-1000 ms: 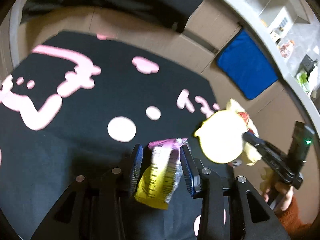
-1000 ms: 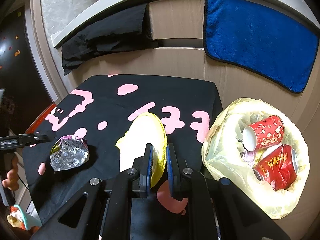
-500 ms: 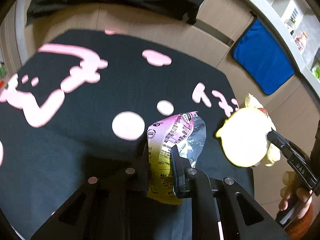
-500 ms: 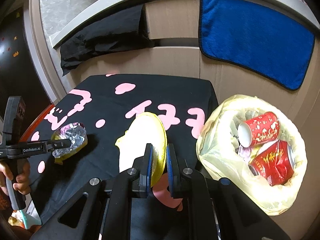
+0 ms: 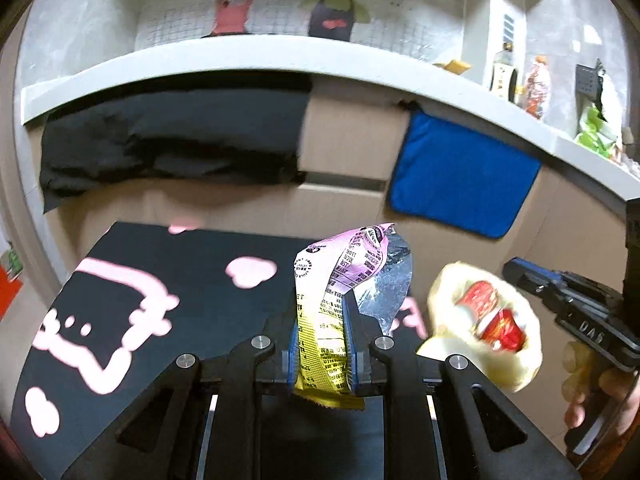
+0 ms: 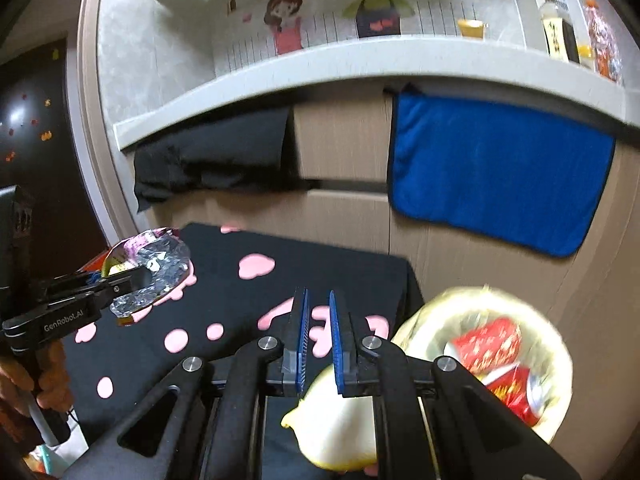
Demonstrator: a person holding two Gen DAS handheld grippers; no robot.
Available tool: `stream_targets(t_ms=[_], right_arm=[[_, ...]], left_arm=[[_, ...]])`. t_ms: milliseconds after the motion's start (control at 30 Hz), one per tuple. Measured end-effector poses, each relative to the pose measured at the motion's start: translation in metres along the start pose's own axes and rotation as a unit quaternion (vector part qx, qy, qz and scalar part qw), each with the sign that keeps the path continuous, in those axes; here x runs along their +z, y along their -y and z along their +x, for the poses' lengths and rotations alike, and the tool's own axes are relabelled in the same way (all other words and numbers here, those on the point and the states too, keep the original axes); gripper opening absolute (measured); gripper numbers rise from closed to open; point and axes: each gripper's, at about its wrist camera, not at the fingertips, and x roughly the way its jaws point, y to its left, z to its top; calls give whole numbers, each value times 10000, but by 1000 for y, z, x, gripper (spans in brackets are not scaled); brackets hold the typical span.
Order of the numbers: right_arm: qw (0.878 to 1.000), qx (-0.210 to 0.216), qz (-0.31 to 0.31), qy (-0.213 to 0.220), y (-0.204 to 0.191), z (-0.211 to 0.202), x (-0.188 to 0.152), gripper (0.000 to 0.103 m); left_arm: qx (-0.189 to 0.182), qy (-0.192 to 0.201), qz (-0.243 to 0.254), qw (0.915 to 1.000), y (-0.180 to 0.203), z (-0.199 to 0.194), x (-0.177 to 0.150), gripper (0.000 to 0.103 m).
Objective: Collect trash
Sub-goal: 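Carry the yellow lid and snack packet over the yellow trash bag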
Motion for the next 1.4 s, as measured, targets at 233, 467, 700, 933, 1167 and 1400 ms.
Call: stream_targets(t_ms=[233,467,700,933,1167,1400], right_arm=[[9990,377,173,-180,18,-2,-18,22],[9885,425,1189,-830,52,-1,-104,55],[9580,701,2465,-1285,78,44,-148,55],[9657,446,2229,-1255,72,74,-129,25],[9897,292,1191,-741,49,47,-70,12],[9980,74,621,67,51,-6,-14,12]], left_arm=[[-123,-443,-67,9989,0,19,-13,18],[-231,-986,-383,9941,-11,41,-44,18],[-145,-1100,-439,9929,-14,50,-51,18],[-17,-1106,-471,9927,-22,48,-52,18],[-55,-739,-319,9967,-3,35,-28,18],[-377,-160,54,9991,46,14,11,18]])
